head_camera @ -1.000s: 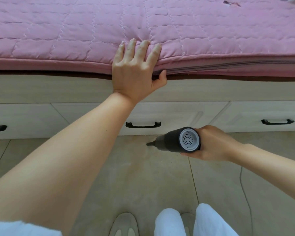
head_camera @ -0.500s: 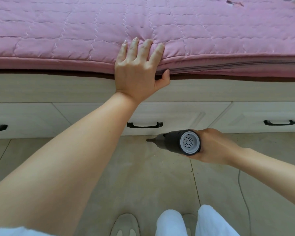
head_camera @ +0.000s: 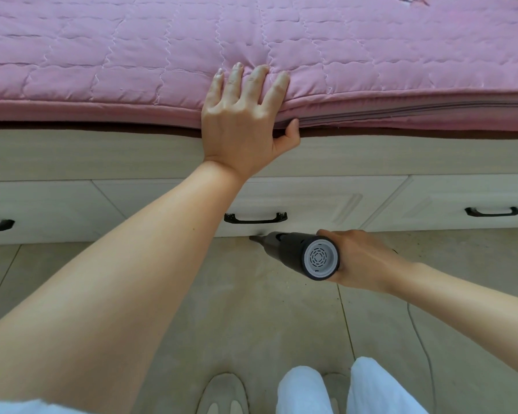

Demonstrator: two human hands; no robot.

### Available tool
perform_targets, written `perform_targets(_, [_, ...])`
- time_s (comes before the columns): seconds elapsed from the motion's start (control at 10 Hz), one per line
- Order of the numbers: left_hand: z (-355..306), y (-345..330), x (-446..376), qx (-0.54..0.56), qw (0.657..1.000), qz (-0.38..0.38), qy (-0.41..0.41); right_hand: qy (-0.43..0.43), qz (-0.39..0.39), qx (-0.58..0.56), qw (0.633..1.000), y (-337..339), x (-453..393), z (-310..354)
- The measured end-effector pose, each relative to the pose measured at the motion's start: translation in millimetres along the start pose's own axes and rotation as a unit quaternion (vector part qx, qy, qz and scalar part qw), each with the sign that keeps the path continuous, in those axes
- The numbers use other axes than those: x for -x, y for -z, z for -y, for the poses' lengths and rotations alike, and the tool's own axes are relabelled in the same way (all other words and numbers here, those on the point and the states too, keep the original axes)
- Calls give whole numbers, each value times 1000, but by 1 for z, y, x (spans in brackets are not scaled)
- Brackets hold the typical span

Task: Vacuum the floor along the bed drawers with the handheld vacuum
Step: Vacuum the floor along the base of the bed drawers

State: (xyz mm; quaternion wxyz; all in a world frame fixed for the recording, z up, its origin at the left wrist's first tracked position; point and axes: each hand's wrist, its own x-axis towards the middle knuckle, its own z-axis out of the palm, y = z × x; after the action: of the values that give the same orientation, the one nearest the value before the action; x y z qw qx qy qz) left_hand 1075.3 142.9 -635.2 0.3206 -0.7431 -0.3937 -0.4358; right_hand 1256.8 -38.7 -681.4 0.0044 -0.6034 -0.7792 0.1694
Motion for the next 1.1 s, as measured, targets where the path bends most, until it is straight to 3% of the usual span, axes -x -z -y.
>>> perform_targets(0.6, [1,0,0,0,1000,-1,-4,-43,-7,15,999,17,14,-26])
perform_targets(0.9, [2,-2,0,-9,1000,0,-10,-66,-21,-63,996,18,18,-35])
perform_targets(1.1, [1,-1,1,-7,1000,4,-11,-31,-32,-68,997,23,22,-37])
